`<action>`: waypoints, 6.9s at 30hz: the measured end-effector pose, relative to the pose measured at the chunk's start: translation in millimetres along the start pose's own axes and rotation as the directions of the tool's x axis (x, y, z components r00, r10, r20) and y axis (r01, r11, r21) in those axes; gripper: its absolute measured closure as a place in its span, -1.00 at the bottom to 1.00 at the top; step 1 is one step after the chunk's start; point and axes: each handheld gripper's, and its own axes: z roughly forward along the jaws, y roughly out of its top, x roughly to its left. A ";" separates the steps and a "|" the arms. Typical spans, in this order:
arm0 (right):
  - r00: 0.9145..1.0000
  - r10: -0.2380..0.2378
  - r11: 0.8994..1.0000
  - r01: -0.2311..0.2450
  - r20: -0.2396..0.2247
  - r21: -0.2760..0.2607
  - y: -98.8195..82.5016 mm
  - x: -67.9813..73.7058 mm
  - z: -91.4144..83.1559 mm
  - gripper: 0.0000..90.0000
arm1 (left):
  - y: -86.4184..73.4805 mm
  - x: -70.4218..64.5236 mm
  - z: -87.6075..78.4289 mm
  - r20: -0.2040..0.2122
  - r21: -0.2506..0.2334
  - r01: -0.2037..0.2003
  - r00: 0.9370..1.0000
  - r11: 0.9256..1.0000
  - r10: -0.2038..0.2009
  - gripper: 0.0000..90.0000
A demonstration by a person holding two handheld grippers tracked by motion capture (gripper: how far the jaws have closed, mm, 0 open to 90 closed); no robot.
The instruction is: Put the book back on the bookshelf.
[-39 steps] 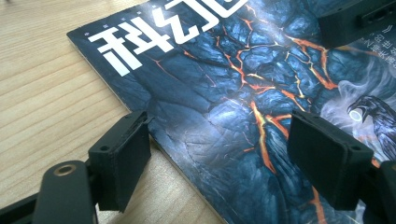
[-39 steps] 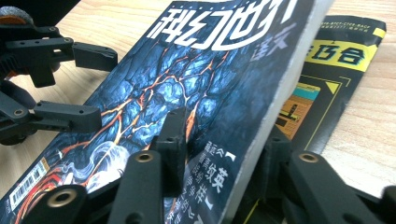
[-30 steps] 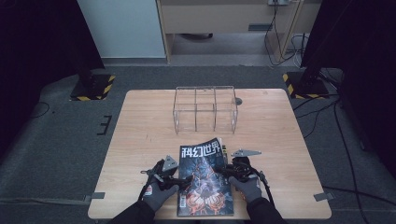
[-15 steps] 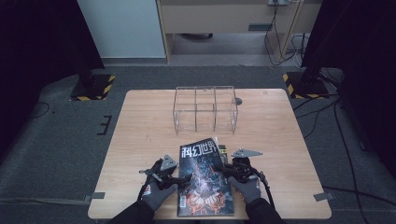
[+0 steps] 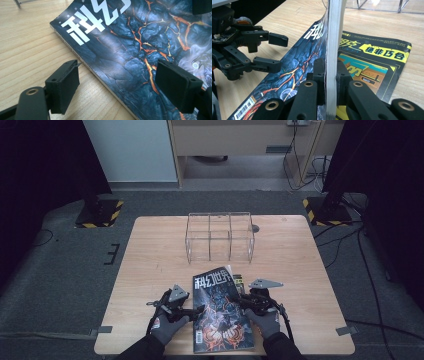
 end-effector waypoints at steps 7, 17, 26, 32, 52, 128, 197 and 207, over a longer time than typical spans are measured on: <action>1.000 -0.018 0.999 0.018 0.002 -0.026 3.4 3.1 -5.6 0.84 | 1.8 1.7 -3.0 0.002 -0.023 0.011 1.000 1.000 -0.011 -0.59; 0.999 -0.045 0.997 0.045 0.010 -0.065 8.5 7.0 -13.8 0.84 | 3.3 1.1 -5.6 0.010 -0.042 0.018 1.000 0.999 -0.017 -0.59; 0.998 -0.067 0.993 0.068 0.013 -0.095 14.5 10.5 -20.2 0.84 | 6.5 -1.0 -8.4 0.028 -0.070 0.024 0.999 0.997 -0.022 -0.59; 0.997 -0.080 0.990 0.081 0.017 -0.115 17.6 12.2 -24.2 0.84 | 7.9 -1.0 -10.0 0.035 -0.084 0.033 0.999 0.996 -0.030 -0.60; 0.991 -0.129 0.973 0.131 0.025 -0.189 29.3 21.6 -39.2 0.84 | 15.0 -2.2 -15.5 0.060 -0.152 0.053 0.997 0.987 -0.044 -0.60; 0.986 -0.162 0.940 0.169 0.047 -0.298 36.2 16.5 -61.9 0.84 | 37.9 -23.9 7.0 0.216 -0.209 0.095 0.975 0.973 -0.048 0.18; 0.970 -0.101 0.935 0.169 0.221 -0.312 33.4 -23.5 -70.8 -0.05 | 70.4 -52.2 -36.9 0.237 -0.294 -0.079 0.959 0.953 0.153 0.81; 0.985 -0.097 0.950 0.135 0.144 -0.280 27.9 -27.8 -59.6 -0.05 | 73.0 -56.1 -39.1 0.252 -0.293 -0.104 0.950 0.950 0.182 0.83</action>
